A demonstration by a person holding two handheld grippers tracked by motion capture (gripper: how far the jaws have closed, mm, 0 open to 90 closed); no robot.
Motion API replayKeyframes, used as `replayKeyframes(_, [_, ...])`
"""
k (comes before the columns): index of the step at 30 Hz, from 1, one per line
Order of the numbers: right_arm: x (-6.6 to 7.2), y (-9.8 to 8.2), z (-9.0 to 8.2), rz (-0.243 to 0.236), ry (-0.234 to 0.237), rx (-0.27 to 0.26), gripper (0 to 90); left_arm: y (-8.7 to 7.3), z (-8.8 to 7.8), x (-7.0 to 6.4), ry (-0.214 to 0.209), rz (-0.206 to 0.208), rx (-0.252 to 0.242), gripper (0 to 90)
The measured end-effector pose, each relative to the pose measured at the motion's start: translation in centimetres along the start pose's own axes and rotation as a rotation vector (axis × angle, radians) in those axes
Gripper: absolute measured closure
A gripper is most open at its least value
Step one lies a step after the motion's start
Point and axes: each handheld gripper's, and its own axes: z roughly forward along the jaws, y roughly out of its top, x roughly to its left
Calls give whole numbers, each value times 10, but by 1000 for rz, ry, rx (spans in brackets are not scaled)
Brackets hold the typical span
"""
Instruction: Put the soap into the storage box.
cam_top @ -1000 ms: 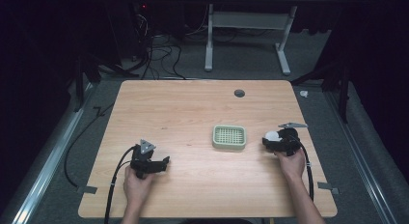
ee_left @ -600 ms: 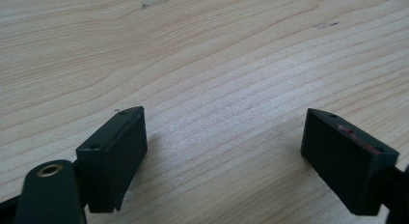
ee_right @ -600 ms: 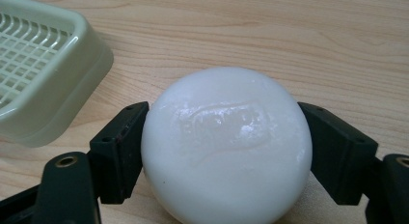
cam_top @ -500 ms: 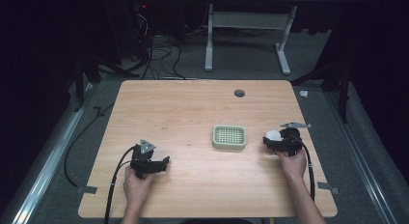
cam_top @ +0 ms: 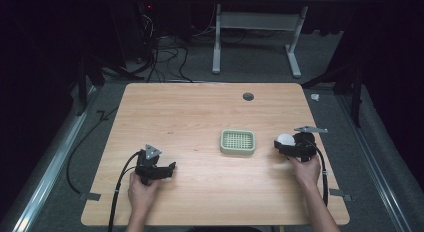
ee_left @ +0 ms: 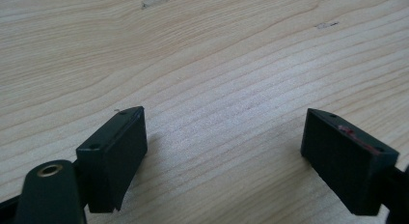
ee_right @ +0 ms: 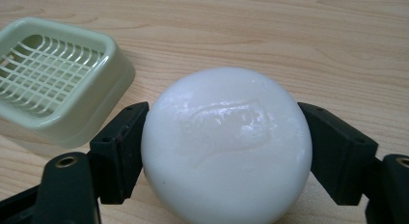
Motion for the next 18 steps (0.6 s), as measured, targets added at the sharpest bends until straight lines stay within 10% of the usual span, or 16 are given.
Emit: replayKeyframes(18, [3, 4, -12, -4, 23, -15, 236, 0, 0, 0, 1, 1, 0, 169])
